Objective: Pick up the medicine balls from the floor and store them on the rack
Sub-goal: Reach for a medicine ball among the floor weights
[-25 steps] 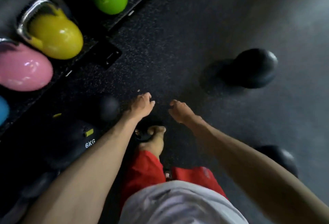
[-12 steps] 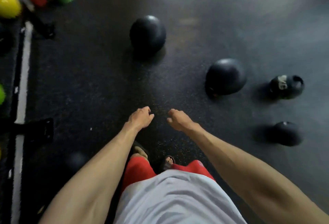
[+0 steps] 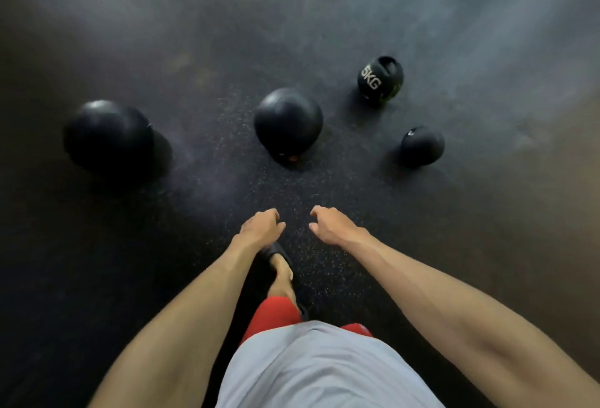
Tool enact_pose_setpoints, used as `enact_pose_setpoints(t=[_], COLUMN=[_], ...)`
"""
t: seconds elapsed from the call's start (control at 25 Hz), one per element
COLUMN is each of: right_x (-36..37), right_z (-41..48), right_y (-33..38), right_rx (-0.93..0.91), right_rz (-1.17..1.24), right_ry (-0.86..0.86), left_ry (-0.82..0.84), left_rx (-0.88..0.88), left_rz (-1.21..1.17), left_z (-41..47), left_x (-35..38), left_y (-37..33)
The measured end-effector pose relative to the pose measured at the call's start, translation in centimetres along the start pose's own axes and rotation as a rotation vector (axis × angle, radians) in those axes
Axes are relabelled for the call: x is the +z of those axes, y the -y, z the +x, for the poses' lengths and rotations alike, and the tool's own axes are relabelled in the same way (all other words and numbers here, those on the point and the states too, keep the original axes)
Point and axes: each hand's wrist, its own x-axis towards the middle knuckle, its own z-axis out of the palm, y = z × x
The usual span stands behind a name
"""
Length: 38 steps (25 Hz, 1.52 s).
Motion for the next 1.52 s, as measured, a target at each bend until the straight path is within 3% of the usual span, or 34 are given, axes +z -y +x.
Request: enact_pose_setpoints(t=[0.2,0.52,0.68,1.08,1.52], right_x=[-5.8,-14.8,-19.5,-35.7,-40.5], right_z=[4.0,10.6,15.8,29.7,45.6], right_y=[-1.8,-4.4,-7.9,-10.0,2.0], right_rx=[0.12,0.152,0.14,-0.165,-0.441], right_rz=[0.074,0.139,0.103,-0.213,-0.692], right_ry=[-0.005,-0.034,0.032,0.146,0.348], left_ry=[0.071,0.133,0.142,-0.022,-0.106], left_rx=[0.075,0.13,0.129,-0.076,-0.439], left_rz=[0.072,0.204,0.196,-0.169,-0.682], left_z=[7.1,15.3,20.2,29.7,38.9], left_x=[-4.3,-10.0,-12.1,-18.3,-22.4], left_y=[-4.7,-12.3,-17.2,-28.7,-22.0])
